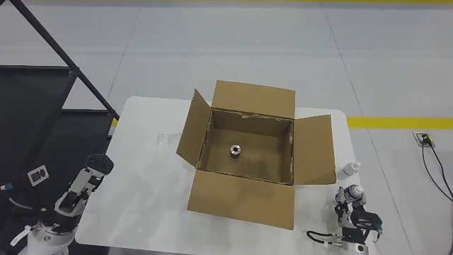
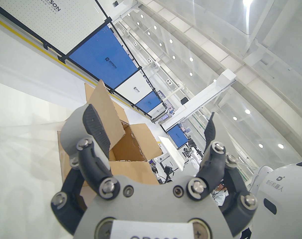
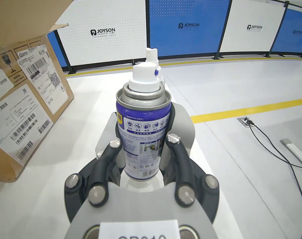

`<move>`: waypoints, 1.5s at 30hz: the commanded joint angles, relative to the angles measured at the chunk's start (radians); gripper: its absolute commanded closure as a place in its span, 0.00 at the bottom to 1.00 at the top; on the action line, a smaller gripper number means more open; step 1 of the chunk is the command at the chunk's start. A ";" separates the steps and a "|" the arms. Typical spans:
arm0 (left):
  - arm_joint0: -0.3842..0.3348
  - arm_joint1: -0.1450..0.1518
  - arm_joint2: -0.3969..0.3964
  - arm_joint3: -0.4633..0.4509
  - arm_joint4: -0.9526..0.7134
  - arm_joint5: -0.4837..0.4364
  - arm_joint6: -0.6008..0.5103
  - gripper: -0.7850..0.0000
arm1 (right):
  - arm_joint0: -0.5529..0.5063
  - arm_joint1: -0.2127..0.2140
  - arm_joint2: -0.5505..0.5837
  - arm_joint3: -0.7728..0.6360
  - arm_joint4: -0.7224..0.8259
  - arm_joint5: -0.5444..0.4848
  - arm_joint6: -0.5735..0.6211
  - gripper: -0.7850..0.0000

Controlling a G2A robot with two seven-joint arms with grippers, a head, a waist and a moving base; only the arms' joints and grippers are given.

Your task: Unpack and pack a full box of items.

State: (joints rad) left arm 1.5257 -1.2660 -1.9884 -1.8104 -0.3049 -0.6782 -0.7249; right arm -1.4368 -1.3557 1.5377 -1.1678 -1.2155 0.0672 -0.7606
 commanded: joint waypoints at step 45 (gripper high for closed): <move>0.000 0.000 0.000 0.000 0.000 0.000 0.000 0.00 | -0.326 0.022 0.115 -1.118 0.159 -0.105 0.697 0.00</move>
State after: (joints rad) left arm 1.5257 -1.2660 -1.9884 -1.8104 -0.3049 -0.6782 -0.7249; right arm -1.8089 -1.3328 1.6809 -2.2864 -1.0624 -0.0594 -0.1216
